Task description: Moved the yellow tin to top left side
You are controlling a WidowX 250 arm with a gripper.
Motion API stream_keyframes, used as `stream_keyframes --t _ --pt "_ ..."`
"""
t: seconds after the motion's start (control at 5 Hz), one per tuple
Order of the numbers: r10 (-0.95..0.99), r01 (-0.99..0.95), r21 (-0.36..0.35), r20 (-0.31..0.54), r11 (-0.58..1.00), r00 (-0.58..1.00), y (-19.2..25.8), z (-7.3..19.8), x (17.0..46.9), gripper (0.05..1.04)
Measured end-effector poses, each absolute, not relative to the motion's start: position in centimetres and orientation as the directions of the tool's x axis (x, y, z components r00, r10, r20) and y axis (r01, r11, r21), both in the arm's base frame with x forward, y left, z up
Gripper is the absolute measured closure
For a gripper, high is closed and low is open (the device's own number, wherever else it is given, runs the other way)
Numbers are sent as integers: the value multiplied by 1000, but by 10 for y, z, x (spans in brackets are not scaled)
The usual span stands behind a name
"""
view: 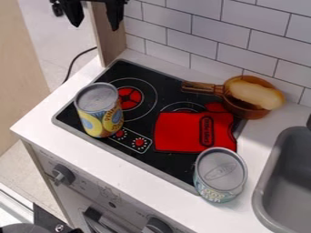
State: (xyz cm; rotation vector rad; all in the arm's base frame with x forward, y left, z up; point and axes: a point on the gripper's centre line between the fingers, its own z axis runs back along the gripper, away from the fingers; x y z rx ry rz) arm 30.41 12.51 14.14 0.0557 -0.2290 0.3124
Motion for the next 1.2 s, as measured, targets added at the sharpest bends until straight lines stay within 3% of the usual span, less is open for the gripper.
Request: stream_keyframes --t 0.4,0.6,0.8,1.2 --pt "366 -369 -4 147 929 919 114 121 282 87" --pt "430 -433 2 114 902 896 107 120 258 87" --pt "485 -488 41 76 872 871 96 103 228 87" --pt "438 -444 46 107 895 893 80 64 212 87"
